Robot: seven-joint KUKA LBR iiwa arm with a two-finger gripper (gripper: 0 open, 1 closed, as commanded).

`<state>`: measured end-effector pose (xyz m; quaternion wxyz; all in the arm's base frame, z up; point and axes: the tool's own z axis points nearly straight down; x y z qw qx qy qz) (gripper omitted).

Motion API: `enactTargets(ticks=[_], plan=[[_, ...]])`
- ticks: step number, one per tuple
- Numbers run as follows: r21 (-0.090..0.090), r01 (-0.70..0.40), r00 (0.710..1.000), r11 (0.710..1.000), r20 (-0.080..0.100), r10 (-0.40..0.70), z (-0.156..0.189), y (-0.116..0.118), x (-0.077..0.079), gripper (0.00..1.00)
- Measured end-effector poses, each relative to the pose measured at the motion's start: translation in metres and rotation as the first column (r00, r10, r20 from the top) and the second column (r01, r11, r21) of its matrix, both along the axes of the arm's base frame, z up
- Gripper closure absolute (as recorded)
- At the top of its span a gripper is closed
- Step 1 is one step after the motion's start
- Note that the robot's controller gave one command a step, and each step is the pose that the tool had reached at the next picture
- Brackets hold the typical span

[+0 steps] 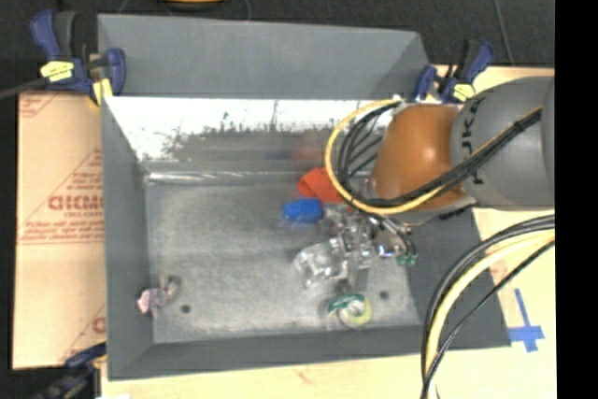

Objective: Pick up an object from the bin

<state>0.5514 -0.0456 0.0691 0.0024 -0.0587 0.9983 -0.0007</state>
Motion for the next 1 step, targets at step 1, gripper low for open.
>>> enactTargets(ticks=[1], plan=[[0.002,0.004,1.000,1.000,0.003,-0.004,0.0008,0.0002,0.0012,0.00]])
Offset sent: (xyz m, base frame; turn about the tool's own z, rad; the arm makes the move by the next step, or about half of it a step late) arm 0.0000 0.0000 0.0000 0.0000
